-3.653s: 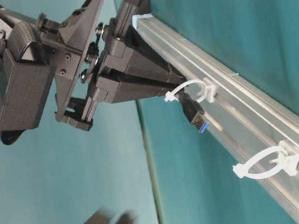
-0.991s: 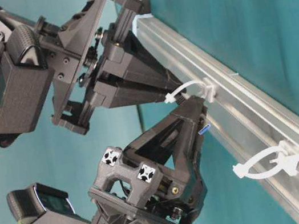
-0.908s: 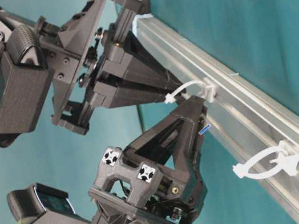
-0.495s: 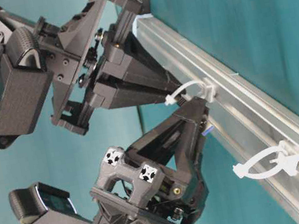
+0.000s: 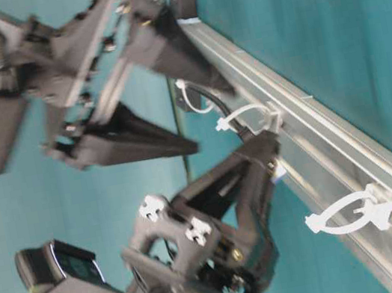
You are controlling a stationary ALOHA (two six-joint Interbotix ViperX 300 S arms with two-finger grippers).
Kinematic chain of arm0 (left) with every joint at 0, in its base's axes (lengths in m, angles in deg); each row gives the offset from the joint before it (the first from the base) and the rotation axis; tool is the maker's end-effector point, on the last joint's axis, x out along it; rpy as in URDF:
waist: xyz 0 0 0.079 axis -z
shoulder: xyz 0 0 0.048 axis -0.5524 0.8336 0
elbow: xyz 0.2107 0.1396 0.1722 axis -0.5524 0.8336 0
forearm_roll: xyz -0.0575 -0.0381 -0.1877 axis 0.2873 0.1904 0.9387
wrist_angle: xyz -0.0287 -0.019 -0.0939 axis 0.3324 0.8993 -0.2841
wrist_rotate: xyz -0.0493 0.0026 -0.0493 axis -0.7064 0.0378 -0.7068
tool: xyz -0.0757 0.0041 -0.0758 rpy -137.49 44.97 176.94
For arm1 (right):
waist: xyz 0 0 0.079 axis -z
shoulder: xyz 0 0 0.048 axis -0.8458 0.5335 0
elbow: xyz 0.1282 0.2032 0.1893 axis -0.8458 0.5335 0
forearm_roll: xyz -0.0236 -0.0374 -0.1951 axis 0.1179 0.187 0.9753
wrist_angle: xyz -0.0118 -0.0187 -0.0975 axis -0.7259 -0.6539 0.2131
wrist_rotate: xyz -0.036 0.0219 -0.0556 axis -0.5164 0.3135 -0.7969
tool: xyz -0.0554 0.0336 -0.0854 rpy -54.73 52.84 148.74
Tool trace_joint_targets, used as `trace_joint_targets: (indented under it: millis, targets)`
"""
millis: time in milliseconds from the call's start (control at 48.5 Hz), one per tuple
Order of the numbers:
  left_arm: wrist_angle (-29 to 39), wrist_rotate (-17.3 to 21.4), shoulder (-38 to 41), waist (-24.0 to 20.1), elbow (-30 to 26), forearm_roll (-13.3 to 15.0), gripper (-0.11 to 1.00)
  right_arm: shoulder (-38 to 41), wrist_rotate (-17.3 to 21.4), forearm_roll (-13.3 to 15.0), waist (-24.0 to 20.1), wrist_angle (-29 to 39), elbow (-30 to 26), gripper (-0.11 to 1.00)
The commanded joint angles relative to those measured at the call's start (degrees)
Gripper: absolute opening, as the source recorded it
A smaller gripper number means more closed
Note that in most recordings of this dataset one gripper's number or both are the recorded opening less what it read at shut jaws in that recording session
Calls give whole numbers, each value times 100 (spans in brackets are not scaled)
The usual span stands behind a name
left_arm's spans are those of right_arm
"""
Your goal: Pass the USB cable through three rings with both arms.
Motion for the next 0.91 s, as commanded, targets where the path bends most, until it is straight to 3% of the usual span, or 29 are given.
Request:
trace_joint_targets:
  millis: [0, 268, 599, 888]
  targets:
    - [-26, -35, -211, 105, 62, -18, 11, -79, 229, -18, 18, -79, 44, 86]
    - [-26, -369, -598, 176, 334, -18, 11, -176, 835, -18, 0, 18, 123, 86]
    - [-26, -413, -773, 510, 352, -18, 11, -448, 2065, -18, -79, 53, 290, 85]
    - [-18, -448, -809, 545, 396, -18, 11, -325, 2232, 62, -369, 70, 158, 85]
